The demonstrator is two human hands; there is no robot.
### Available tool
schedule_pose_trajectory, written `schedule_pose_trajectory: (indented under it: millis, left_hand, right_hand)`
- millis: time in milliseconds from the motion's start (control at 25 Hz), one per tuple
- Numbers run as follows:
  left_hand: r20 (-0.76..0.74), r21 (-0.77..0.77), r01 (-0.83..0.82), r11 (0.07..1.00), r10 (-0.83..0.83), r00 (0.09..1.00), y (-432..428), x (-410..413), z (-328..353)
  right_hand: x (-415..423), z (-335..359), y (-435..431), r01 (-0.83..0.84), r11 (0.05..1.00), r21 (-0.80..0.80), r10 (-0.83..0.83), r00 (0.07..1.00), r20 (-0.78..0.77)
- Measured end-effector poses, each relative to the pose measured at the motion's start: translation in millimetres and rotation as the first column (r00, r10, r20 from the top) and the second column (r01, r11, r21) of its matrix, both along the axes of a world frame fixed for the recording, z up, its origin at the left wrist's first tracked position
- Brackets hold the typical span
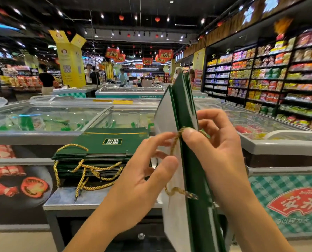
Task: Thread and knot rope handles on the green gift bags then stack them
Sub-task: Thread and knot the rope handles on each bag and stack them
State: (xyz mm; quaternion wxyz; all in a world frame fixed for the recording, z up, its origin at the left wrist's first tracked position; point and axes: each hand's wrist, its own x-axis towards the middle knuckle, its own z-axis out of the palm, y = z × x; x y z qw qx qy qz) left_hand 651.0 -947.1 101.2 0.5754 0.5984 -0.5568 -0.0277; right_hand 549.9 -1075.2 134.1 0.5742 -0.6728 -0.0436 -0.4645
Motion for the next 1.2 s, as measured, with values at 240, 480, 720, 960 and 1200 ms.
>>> schedule_pose_trajectory:
  millis: [240, 480, 720, 960, 1200]
  left_hand:
    - [-0.272, -0.088, 0.174, 0.981, -0.191, 0.943, 6, 0, 12]
    - [-0.58, -0.117, 0.121, 0.986, -0.167, 0.797, 9, 27, -6]
    - [-0.71, -0.071, -0.04, 0.997, -0.022, 0.704, 3, 59, -19]
    - [-0.739, 0.009, -0.121, 0.993, 0.088, 0.668, -17, 80, -15]
    - [-0.614, 0.116, -0.194, 0.974, 0.224, 0.757, -64, 100, 5]
  right_hand:
    - [39, 6, 18, 0.145, 0.933, -0.329, -0.137, 0.989, 0.048]
    - [58, -20, -4, -0.025, 0.968, -0.251, -0.003, 0.994, -0.108]
    - [49, -54, -46, 0.402, 0.809, -0.428, -0.477, 0.875, -0.08]
    - [25, -56, -71, 0.26, 0.917, -0.301, -0.383, 0.783, -0.49]
    - [36, -33, -113, 0.284, 0.941, -0.184, -0.339, 0.807, -0.484]
